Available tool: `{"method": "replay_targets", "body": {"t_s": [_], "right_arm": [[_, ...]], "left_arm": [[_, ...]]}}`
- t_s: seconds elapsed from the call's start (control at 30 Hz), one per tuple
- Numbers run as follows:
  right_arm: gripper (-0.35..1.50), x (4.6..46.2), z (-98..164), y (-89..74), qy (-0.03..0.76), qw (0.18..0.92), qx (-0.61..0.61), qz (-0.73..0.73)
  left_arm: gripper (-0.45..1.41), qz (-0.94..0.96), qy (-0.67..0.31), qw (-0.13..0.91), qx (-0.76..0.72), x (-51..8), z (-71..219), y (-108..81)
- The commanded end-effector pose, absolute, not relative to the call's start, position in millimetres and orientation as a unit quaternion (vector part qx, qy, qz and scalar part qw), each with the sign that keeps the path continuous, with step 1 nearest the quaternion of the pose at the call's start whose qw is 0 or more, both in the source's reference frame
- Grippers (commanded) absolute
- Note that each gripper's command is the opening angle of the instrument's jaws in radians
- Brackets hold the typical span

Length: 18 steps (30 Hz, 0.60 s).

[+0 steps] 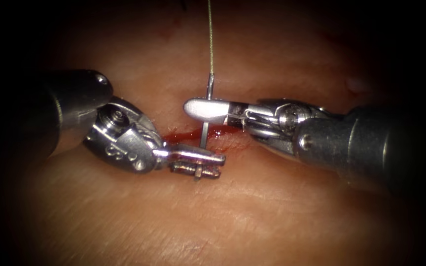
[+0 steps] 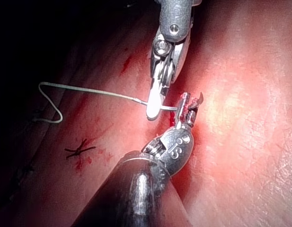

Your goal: Wound Closure

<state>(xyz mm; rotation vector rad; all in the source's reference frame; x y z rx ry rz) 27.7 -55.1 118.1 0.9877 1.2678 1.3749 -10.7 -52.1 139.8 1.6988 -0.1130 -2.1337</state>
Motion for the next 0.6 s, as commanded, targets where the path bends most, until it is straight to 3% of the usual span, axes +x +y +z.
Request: {"method": "replay_targets", "body": {"t_s": [0.03,0.07,0.1,0.17,0.23,0.37,0.6], "right_arm": [[-0.35,28.4,118.5,-54.9,0.527,0.493,0.404,0.562],[-0.35,28.4,118.5,-54.9,0.527,0.493,0.404,0.562],[-0.35,28.4,118.6,-54.8,0.531,0.496,0.401,0.558],[-0.35,28.4,118.6,-54.8,0.534,0.498,0.398,0.555],[-0.35,28.3,118.7,-54.6,0.541,0.508,0.388,0.546],[-0.35,28.0,118.8,-54.2,0.555,0.529,0.367,0.527],[-0.35,26.7,119.3,-53.4,0.591,0.570,0.317,0.475]], "left_arm": [[0.59,-0.768,-0.025,0.185,0.612,-11.0,140.0,-51.5],[0.59,-0.768,-0.025,0.185,0.612,-11.0,140.0,-51.5],[0.79,-0.775,0.000,0.155,0.613,-10.9,139.7,-51.4],[0.89,-0.777,0.010,0.143,0.613,-10.9,139.6,-51.4],[1.16,-0.784,0.041,0.105,0.611,-11.0,139.5,-51.7],[1.25,-0.783,0.073,0.081,0.612,-10.9,139.8,-52.4],[1.21,-0.785,0.117,0.044,0.606,-10.0,140.3,-53.4]]}}
